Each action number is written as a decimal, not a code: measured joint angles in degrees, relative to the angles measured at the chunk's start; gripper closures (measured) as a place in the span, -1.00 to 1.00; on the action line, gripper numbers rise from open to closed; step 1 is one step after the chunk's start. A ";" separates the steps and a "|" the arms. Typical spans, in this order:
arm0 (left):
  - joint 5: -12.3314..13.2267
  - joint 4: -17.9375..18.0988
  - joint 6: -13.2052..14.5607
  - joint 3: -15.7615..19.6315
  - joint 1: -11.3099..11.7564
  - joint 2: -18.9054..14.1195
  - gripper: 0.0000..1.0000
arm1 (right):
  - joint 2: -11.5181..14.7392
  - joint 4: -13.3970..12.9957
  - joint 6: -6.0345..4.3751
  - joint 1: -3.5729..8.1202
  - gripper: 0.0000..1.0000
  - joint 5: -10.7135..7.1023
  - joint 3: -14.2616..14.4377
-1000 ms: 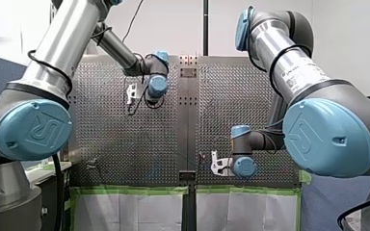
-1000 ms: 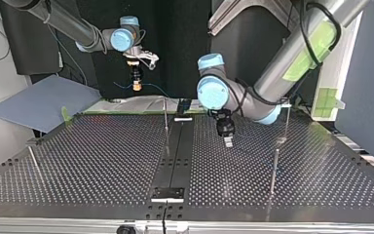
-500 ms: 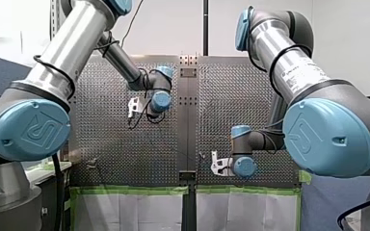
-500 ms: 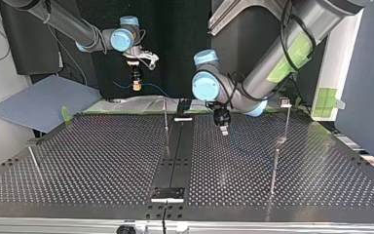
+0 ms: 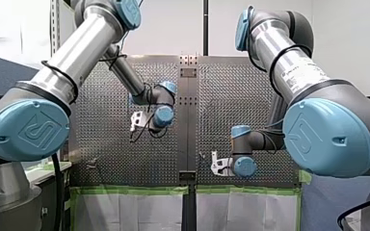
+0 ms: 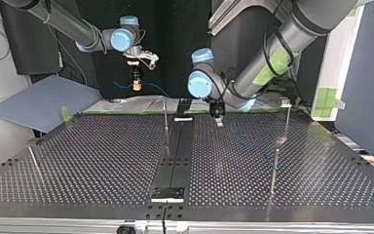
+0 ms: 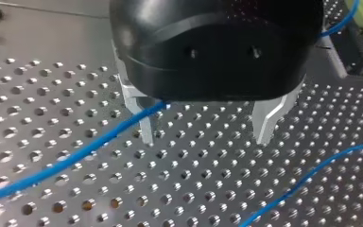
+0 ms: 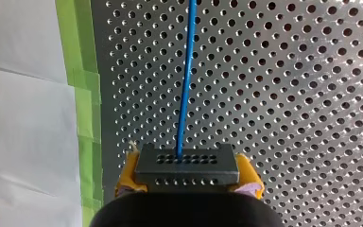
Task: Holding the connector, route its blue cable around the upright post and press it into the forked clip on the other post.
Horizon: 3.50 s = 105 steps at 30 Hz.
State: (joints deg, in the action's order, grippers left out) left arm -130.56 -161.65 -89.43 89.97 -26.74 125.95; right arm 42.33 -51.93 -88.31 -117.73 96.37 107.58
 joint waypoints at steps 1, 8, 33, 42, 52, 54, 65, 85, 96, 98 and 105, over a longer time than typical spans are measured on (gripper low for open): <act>0.00 -0.03 -0.11 0.00 -0.13 0.27 -1.00 | 0.00 0.02 0.00 0.00 1.00 0.01 0.00; -0.05 0.23 -0.38 -0.02 -1.28 2.64 -1.00 | 0.00 0.06 -0.03 0.01 1.00 -0.02 0.02; 2.22 3.57 -2.95 -0.01 -4.43 8.45 -1.00 | 0.00 0.00 0.86 -0.31 1.00 -0.80 -0.01; 1.28 3.45 -6.66 0.00 -5.79 8.46 -1.00 | 0.00 0.06 1.39 -0.46 1.00 -2.58 -0.03; 0.67 1.90 -11.72 0.00 -7.21 9.33 -1.00 | 0.00 -0.13 1.52 -0.72 1.00 -7.21 -0.02; 0.54 1.63 -12.21 -0.01 -7.31 10.17 -1.00 | 0.00 -0.17 1.51 -0.81 1.00 -8.17 -0.01; 2.60 5.96 -13.34 -0.03 -7.77 13.15 -1.00 | 0.00 -0.28 1.38 -1.22 1.00 -12.03 -0.12; 2.97 8.87 -14.82 0.01 -10.51 13.20 -1.00 | 0.00 -0.03 1.41 -1.58 1.00 -12.51 -0.39; 2.31 8.84 -16.48 0.01 -11.05 13.21 -0.18 | 0.00 -0.28 1.28 -1.59 1.00 -12.49 -0.39; 1.94 8.86 -16.51 0.01 -11.10 13.21 0.03 | -0.01 -0.27 1.31 -1.59 1.00 -12.47 -0.39; 1.51 8.94 -17.74 0.00 -11.16 13.21 0.72 | 0.00 -0.34 1.36 -1.59 1.00 -12.43 -0.39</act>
State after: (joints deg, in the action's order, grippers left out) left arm -129.05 -152.71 -107.18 89.98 -37.90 139.16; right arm 42.33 -52.27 -86.94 -119.32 83.94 107.19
